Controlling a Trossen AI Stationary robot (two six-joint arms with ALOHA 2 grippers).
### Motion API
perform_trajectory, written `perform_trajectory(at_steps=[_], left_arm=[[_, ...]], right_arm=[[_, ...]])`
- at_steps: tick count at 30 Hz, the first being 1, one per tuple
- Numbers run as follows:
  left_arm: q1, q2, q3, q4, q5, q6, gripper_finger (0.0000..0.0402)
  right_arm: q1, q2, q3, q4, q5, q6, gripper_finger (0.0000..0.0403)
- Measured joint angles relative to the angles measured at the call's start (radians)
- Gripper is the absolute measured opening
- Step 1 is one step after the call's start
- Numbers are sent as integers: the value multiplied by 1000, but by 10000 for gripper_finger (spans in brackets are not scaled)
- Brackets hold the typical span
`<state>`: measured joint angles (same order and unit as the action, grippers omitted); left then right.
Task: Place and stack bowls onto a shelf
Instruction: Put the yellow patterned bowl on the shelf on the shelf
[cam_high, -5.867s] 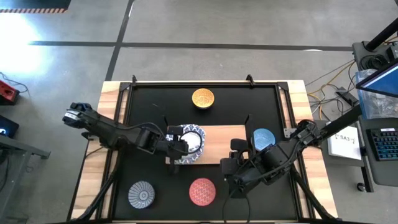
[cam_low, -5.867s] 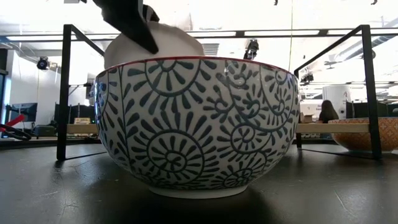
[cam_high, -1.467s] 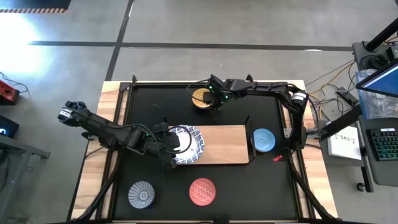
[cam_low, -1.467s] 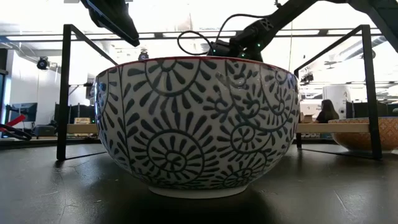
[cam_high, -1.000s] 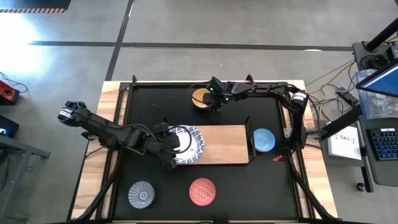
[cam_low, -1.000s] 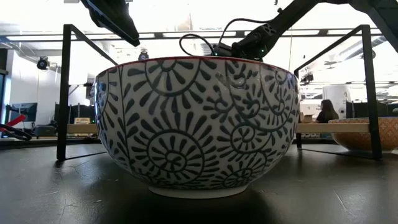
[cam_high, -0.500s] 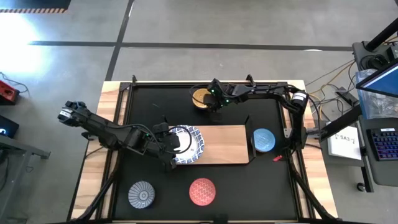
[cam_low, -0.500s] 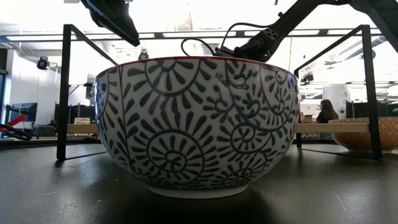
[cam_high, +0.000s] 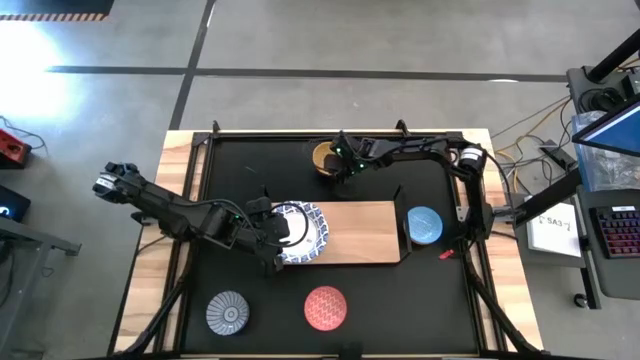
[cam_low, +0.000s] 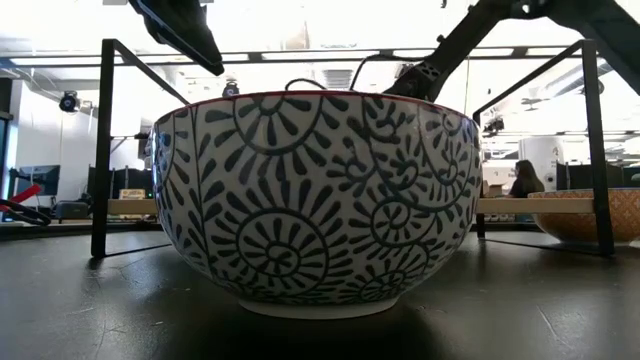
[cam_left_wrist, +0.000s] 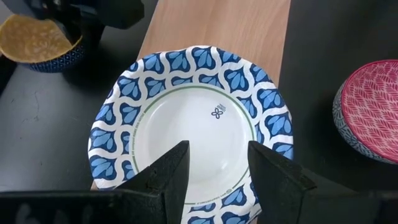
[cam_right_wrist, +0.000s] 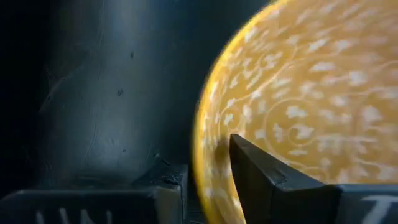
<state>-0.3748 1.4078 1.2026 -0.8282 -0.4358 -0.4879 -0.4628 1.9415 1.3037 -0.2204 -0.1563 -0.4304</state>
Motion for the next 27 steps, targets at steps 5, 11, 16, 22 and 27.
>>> perform_trajectory(at_steps=[5,11,16,22,27], left_arm=[[0,0,0,-3,0,0,146],[0,0,-1,-3,-1,0,146],[0,0,-1,-3,-1,0,146],[0,0,-1,-1,-1,0,146],[0,0,-1,7,1,4,146]], right_arm=[[0,5,1,7,0,10,58],[0,-26,3,-16,6,14,17],[4,-75,6,-121,-3,68,15],[39,-152,52,-298,-2,102,14],[104,-214,61,-401,-1,153,14]])
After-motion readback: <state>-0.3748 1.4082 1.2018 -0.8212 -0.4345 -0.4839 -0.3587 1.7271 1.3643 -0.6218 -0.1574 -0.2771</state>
